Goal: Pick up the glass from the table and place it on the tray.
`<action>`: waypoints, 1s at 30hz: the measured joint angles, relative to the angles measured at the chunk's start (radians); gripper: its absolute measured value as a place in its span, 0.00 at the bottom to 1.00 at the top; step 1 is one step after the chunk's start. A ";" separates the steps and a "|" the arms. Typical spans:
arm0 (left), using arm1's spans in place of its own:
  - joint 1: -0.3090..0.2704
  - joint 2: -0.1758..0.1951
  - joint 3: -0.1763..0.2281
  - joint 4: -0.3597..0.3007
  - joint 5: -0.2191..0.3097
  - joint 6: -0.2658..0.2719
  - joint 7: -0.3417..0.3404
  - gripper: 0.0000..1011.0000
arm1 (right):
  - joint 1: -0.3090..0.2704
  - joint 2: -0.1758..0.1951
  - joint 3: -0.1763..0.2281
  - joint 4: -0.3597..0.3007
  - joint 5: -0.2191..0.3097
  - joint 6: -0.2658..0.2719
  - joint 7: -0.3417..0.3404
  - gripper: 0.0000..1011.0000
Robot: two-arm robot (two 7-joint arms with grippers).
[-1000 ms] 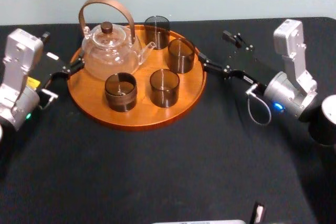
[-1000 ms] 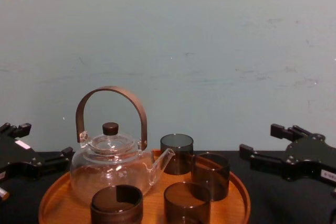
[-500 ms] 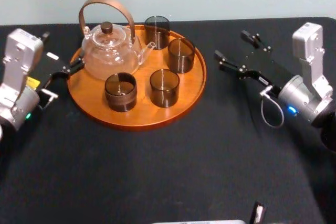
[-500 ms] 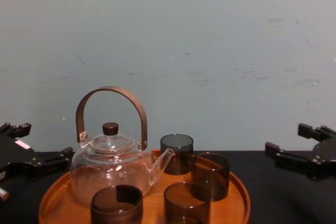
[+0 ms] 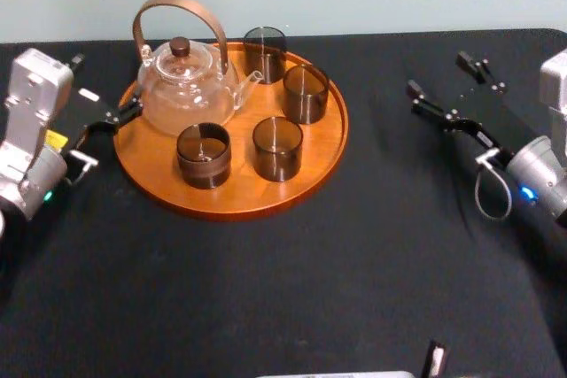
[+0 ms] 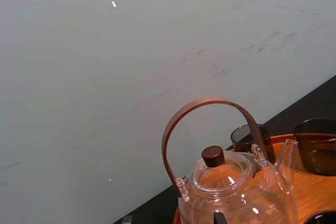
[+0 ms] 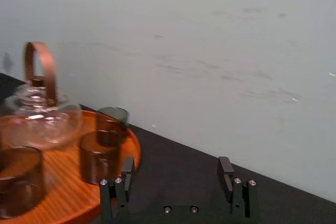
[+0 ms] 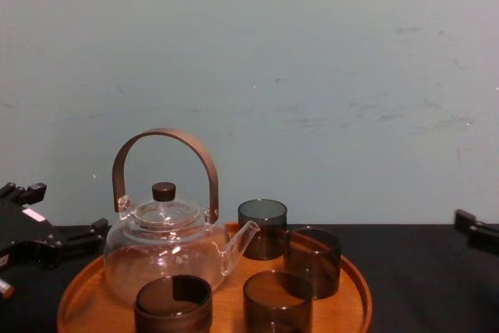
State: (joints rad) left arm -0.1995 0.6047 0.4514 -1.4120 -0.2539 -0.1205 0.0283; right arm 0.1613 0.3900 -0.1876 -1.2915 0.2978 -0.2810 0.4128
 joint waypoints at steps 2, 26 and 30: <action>0.000 0.000 0.000 0.000 0.000 0.000 0.000 0.99 | -0.004 0.000 0.016 0.010 -0.001 -0.005 -0.009 0.99; 0.000 0.000 0.000 0.000 0.000 0.000 0.000 0.99 | -0.016 -0.016 0.095 0.064 -0.027 -0.023 -0.039 0.99; 0.000 0.000 0.000 0.000 0.000 0.000 0.000 0.99 | -0.016 -0.016 0.094 0.064 -0.026 -0.023 -0.038 0.99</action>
State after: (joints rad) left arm -0.1995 0.6047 0.4514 -1.4119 -0.2539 -0.1205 0.0283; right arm 0.1451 0.3743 -0.0934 -1.2280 0.2717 -0.3037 0.3749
